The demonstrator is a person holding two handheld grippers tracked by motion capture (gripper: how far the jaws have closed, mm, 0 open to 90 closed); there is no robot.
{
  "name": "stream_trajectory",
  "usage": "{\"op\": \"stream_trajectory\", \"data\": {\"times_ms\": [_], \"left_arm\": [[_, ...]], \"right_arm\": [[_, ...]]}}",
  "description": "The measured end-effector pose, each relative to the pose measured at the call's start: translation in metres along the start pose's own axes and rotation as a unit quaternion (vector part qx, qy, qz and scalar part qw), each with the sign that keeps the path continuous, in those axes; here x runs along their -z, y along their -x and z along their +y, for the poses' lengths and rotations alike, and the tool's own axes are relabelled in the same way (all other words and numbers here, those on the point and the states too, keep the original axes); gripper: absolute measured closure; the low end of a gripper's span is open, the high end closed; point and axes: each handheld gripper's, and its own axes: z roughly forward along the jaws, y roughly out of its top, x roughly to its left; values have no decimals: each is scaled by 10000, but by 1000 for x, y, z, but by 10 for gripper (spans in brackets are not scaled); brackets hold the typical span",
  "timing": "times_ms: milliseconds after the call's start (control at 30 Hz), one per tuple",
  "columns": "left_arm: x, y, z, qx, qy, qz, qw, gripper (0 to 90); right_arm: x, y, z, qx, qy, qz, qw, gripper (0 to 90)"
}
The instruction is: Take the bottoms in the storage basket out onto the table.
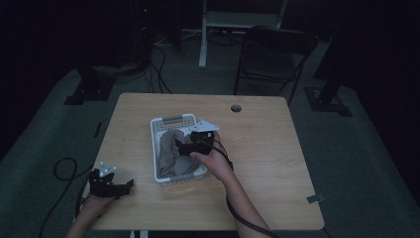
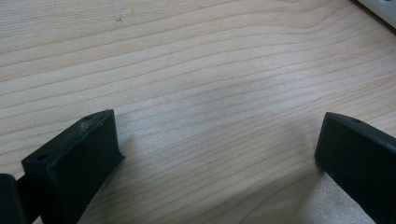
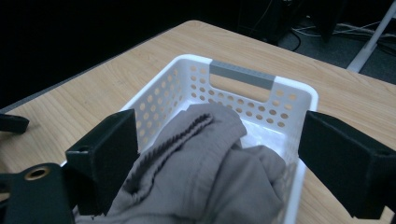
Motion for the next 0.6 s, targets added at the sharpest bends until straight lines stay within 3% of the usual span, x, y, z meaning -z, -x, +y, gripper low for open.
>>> {"op": "stream_trajectory", "data": {"times_ms": [267,600], "left_arm": [[0,0,0,-15,-7,-2,10000,4],[0,0,0,-6,-5,0,10000,4]], "right_arm": [[-18,-10,3,7,-23,3,10000,111],[-41,-15,7,-325,-9,-115,9994,106]]}}
